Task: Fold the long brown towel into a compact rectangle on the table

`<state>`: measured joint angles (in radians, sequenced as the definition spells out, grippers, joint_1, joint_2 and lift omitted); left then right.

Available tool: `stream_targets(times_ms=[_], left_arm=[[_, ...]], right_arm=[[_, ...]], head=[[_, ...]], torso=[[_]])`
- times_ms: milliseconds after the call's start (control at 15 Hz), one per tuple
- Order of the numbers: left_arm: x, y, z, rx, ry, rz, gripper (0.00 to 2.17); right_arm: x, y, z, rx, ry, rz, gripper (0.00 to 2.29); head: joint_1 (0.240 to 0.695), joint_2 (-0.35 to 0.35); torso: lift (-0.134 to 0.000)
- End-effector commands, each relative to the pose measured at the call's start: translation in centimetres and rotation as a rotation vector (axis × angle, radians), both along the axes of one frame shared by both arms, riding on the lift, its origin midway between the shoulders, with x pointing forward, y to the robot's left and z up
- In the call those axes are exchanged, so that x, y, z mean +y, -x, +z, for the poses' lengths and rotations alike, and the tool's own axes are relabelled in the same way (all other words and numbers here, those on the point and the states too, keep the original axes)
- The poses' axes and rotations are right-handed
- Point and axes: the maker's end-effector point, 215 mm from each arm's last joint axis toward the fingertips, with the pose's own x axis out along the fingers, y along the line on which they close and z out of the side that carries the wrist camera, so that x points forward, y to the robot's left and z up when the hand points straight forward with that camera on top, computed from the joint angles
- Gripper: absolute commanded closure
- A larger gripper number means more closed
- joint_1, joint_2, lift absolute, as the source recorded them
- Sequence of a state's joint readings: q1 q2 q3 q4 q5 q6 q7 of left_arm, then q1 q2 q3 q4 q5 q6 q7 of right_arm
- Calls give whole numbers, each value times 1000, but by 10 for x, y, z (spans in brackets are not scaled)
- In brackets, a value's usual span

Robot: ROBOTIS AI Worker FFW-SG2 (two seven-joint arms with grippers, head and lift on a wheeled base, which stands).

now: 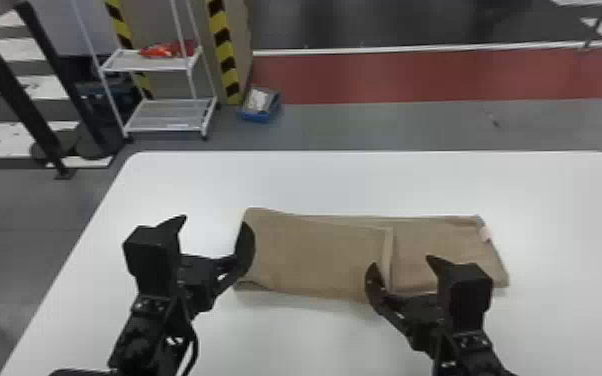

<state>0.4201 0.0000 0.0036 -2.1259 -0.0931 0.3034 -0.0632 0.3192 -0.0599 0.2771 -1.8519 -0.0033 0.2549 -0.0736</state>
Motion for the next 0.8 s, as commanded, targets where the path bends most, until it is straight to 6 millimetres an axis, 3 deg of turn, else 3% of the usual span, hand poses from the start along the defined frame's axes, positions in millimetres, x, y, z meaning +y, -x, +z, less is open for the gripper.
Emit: stream_targets(times_ms=[0, 333, 733], left_arm=[[9, 2, -4, -19, 47, -3, 36], [9, 6, -11, -16, 107, -33, 36], [5, 6, -16, -7, 114, -47, 39]], right_arm=[[-2, -4, -16, 39, 31, 3, 100], [-2, -4, -33, 69, 47, 5, 194], [17, -17, -21, 43, 60, 38, 225]], head=[[695, 144], [695, 161], [695, 169]], torso=[[-122], [-122], [-121]])
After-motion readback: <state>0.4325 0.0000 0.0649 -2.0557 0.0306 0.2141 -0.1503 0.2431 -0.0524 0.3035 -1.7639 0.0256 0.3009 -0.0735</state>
